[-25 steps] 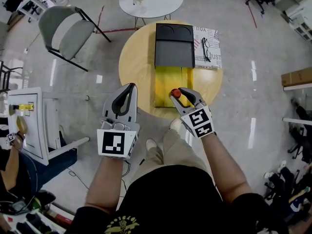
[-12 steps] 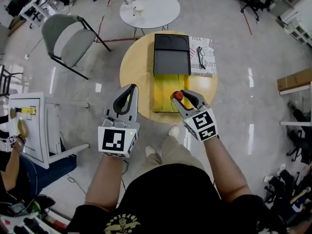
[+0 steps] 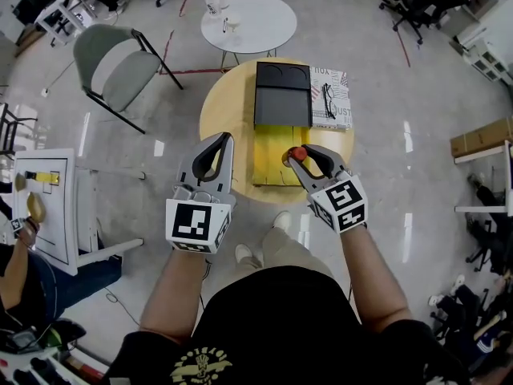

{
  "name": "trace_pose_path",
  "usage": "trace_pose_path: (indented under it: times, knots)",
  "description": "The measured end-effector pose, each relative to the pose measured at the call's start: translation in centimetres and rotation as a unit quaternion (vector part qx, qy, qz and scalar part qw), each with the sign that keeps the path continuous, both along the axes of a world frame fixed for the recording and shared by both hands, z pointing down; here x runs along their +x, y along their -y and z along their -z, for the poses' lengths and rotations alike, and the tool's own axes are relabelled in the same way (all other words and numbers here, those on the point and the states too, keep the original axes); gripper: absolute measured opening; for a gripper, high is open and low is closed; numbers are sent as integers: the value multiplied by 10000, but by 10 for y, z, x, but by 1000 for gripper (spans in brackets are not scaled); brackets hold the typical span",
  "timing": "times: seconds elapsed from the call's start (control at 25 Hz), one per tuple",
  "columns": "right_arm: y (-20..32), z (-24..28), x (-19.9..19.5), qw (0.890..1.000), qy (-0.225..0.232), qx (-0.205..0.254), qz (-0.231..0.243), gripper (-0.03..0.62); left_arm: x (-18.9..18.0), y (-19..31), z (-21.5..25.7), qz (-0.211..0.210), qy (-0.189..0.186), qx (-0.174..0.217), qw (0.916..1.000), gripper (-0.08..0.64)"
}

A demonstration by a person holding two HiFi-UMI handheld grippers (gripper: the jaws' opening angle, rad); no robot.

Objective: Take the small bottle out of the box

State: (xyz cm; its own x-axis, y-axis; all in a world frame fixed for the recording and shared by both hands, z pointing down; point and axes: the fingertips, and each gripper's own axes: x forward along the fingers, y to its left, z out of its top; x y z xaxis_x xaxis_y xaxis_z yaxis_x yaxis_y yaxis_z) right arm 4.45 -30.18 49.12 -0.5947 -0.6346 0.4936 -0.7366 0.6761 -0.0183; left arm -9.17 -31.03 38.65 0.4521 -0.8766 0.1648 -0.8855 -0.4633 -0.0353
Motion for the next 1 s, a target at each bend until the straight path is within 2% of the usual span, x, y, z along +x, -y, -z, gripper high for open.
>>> trace_pose_path:
  times: [0.56, 1.0]
  knots:
    - [-7, 68, 3, 9996, 16, 276, 61, 152, 2, -13, 23, -133, 77, 84, 9998, 15]
    - [-22, 113, 3, 9972, 164, 730, -14, 150, 3, -30, 46, -206, 63, 240, 9995, 15]
